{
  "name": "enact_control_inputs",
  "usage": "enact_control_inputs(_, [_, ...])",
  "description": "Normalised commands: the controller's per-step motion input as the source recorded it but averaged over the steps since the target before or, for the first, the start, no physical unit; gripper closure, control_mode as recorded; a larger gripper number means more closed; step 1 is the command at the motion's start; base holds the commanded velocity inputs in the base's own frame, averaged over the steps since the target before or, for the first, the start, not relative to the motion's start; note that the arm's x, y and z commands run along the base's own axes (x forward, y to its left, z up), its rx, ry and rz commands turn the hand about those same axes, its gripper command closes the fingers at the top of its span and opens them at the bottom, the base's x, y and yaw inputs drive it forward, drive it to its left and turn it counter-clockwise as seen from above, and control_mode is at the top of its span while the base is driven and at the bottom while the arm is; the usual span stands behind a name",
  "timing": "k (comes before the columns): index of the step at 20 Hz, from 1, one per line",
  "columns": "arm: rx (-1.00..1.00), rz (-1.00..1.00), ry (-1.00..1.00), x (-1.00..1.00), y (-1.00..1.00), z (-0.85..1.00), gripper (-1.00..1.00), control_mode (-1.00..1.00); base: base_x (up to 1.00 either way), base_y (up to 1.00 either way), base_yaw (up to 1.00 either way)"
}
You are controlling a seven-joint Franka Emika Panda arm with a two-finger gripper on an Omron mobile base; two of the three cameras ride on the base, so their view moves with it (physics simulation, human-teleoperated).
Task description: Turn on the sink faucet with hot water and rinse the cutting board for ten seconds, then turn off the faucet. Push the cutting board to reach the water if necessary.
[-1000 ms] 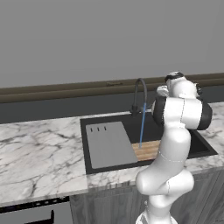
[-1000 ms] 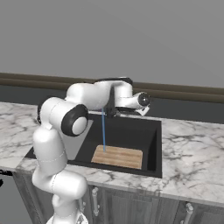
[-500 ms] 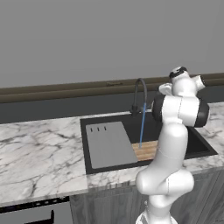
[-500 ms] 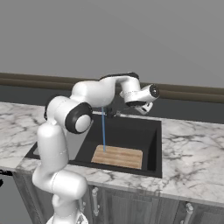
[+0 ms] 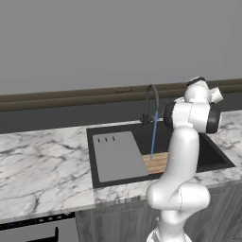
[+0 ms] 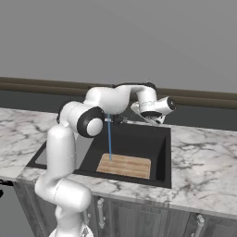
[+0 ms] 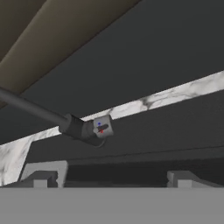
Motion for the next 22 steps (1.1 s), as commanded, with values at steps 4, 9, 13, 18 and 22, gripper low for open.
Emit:
enact_control_inputs(4, [0.00,0.07,0.00,0.04,0.01,-0.27,-1.00,-1.00,0.00,0.00,0.00])
enact_control_inputs(9, [0.00,0.06,0.00,0.00,0.05,-0.18,-1.00,-1.00,0.00,0.00,0.00])
enact_control_inputs(13, [0.00,0.04,0.00,0.06,0.13,-0.18,-1.00,-1.00,0.00,0.00,0.00])
enact_control_inputs(18, [0.00,0.05,0.00,0.20,0.15,-0.05,-1.00,-1.00,0.00,0.00,0.00])
enact_control_inputs(22, [0.00,0.04,0.00,0.33,0.05,0.00,-1.00,-1.00,0.00,0.00,0.00])
